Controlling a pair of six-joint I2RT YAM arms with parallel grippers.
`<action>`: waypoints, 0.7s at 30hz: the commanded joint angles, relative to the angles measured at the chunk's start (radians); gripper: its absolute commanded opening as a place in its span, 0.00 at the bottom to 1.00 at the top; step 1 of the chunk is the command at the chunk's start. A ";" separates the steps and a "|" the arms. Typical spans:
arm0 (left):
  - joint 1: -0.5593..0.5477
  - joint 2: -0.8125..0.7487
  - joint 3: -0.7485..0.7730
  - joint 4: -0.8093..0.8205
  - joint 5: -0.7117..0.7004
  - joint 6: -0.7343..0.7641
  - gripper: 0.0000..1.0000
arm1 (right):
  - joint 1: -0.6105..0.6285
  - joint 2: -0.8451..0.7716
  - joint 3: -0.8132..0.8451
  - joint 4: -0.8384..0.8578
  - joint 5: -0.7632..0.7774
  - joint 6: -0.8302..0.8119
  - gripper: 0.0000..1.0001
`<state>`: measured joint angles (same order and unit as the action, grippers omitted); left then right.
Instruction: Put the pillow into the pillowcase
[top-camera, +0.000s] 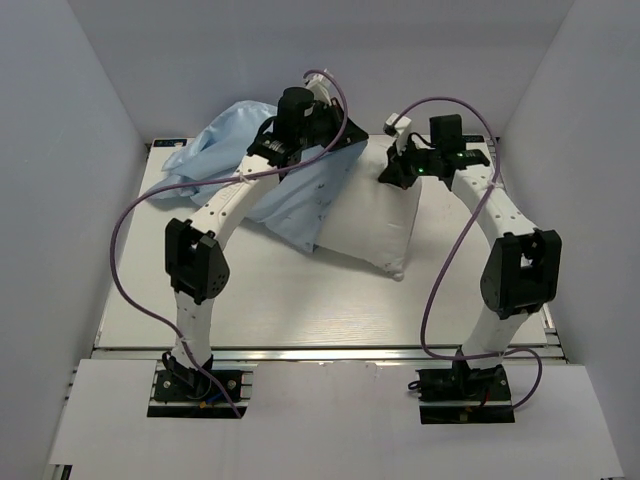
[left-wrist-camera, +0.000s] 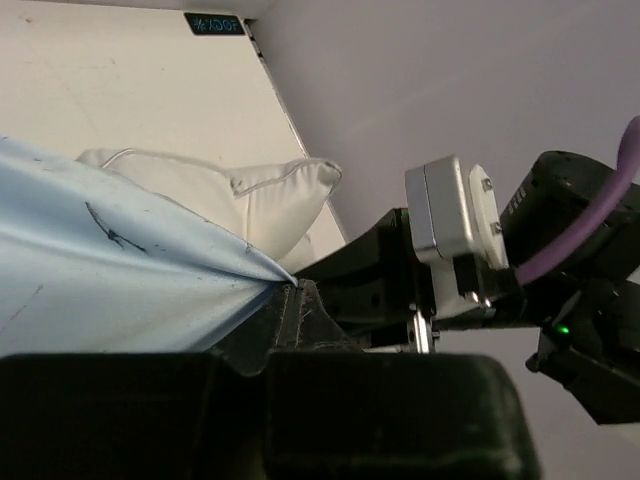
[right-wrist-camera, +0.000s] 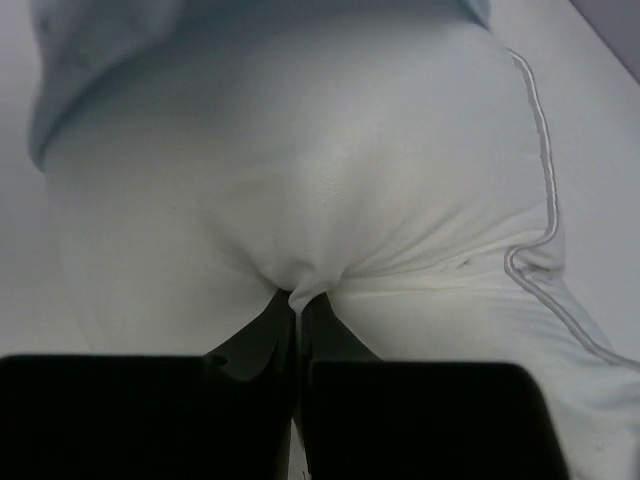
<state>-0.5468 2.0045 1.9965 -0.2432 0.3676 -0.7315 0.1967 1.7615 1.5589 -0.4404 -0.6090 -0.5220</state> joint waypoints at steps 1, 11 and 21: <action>-0.018 0.003 0.169 0.015 0.111 -0.040 0.00 | 0.110 0.029 0.065 -0.032 -0.187 0.158 0.00; -0.051 0.048 0.243 -0.002 0.129 -0.054 0.00 | 0.159 0.119 0.294 0.276 -0.221 0.566 0.00; -0.064 -0.052 0.085 -0.039 0.011 -0.029 0.00 | 0.090 0.066 0.061 0.336 0.006 0.419 0.03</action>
<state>-0.5518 2.0945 2.1258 -0.3317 0.3351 -0.7506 0.3126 1.8572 1.6669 -0.2012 -0.6765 -0.0299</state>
